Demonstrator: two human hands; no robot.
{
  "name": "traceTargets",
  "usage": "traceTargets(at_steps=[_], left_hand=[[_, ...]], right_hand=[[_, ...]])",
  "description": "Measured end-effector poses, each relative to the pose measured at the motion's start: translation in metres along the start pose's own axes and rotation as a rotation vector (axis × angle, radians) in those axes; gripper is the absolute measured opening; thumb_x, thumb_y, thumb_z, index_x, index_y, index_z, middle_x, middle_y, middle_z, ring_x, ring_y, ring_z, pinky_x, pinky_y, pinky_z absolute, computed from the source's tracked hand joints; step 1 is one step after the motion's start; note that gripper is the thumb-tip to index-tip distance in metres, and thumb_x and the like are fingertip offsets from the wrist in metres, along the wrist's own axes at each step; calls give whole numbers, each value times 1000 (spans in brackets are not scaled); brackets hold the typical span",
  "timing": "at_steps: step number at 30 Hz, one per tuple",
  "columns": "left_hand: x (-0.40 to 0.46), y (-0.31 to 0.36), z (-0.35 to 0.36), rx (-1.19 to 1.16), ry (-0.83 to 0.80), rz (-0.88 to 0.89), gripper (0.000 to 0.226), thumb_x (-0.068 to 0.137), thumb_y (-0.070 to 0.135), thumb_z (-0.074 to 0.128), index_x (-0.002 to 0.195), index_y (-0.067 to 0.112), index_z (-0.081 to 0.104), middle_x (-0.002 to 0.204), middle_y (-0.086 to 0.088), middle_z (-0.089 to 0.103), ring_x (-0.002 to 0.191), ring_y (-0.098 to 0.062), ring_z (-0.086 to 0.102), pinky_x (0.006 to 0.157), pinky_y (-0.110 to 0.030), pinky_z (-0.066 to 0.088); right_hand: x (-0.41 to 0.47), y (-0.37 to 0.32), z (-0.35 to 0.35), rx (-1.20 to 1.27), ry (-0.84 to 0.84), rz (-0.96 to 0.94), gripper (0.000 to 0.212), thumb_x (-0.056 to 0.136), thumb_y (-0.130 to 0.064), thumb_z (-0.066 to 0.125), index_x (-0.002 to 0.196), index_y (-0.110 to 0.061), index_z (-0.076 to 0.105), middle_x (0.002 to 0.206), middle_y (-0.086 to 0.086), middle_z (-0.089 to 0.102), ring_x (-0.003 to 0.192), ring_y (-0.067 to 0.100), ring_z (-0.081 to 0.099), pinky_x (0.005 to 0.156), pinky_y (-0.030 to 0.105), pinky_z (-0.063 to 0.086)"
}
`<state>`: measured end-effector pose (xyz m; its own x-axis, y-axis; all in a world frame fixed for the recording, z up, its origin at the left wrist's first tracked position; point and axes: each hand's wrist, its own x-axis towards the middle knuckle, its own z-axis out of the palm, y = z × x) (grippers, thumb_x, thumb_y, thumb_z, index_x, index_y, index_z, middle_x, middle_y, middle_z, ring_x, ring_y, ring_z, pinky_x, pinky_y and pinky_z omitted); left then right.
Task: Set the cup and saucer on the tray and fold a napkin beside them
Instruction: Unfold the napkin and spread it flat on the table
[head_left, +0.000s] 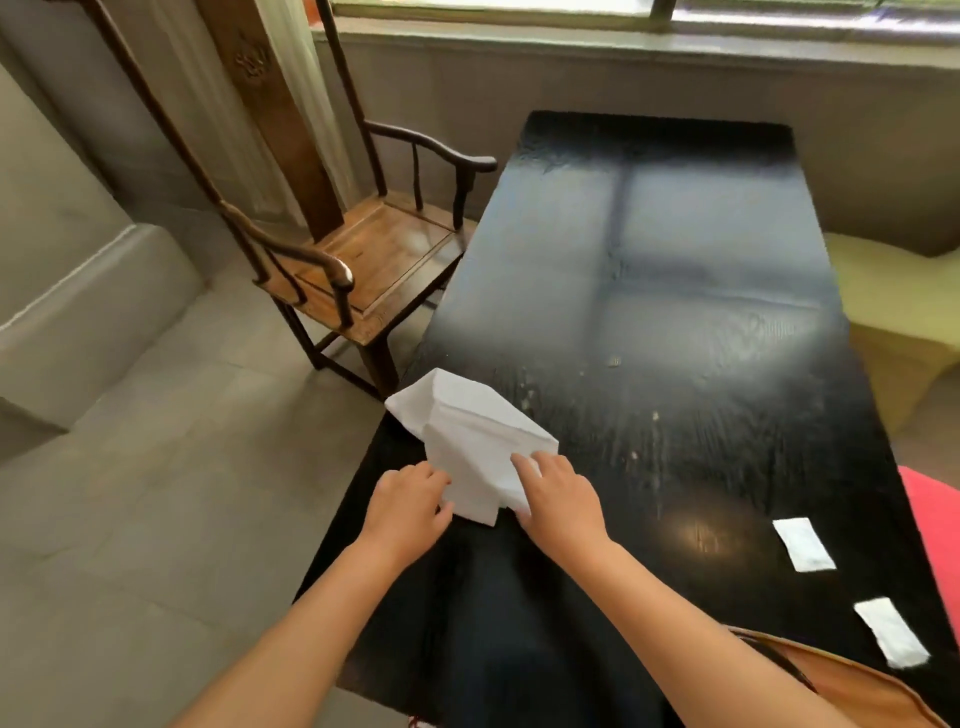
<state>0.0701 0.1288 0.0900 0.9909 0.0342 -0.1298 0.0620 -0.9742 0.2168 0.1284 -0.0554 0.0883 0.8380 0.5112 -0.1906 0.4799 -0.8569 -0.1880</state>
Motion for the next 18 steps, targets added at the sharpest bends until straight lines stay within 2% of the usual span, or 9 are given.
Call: traceTargets(at_steps=[2,5,7,10,13,15,17,18], left_hand=[[3,-15,12,-3,-63,47,37,89,36,52,122,20,55,116,4,59,102,-12,56,91,-28,44],[12,-20,37,-3,-149,105,45,88,40,53,129,20,50,131,2,53,118,-14,49,101,-31,40],[22,-17,55,19,-188,129,53,87,43,54,133,19,44,139,-2,45,127,-18,41,106,-35,36],[42,-11,80,15,-191,112,65,81,49,58,136,22,34,142,-2,37,132,-20,32,106,-39,34],[55,-10,102,11,-235,42,70,76,50,61,133,24,31,142,-1,32,134,-21,27,104,-42,31],[58,-13,112,27,-241,22,63,78,47,61,130,24,35,139,-1,35,131,-22,29,101,-43,32],[60,-17,118,35,-209,29,48,83,39,58,126,23,44,134,0,44,129,-21,33,99,-42,33],[61,-19,119,24,-185,34,39,86,34,56,123,23,50,130,1,49,127,-21,36,98,-41,34]], right_hand=[[7,-7,18,-21,-20,50,65,87,-27,55,142,-20,21,140,8,34,123,28,37,79,35,43],[12,-12,41,-39,-63,131,75,87,-28,57,146,-23,10,153,10,15,139,29,18,97,40,39],[17,-10,55,-43,-90,172,76,87,-28,58,146,-24,9,154,10,13,141,29,13,101,43,38],[27,-1,74,-51,-142,224,71,85,-28,59,142,-23,17,147,9,25,132,28,29,88,38,45],[33,9,88,-23,-189,283,45,89,-20,50,132,-19,35,126,4,47,108,25,47,70,34,42],[36,15,91,37,-148,317,20,91,-13,44,109,-14,53,109,5,57,97,26,52,63,33,41],[38,21,88,144,-105,365,17,90,-10,41,89,-9,58,94,7,62,87,27,56,60,33,42],[39,25,85,204,-93,395,19,90,-10,40,87,-8,59,90,7,63,82,27,57,59,32,41]])
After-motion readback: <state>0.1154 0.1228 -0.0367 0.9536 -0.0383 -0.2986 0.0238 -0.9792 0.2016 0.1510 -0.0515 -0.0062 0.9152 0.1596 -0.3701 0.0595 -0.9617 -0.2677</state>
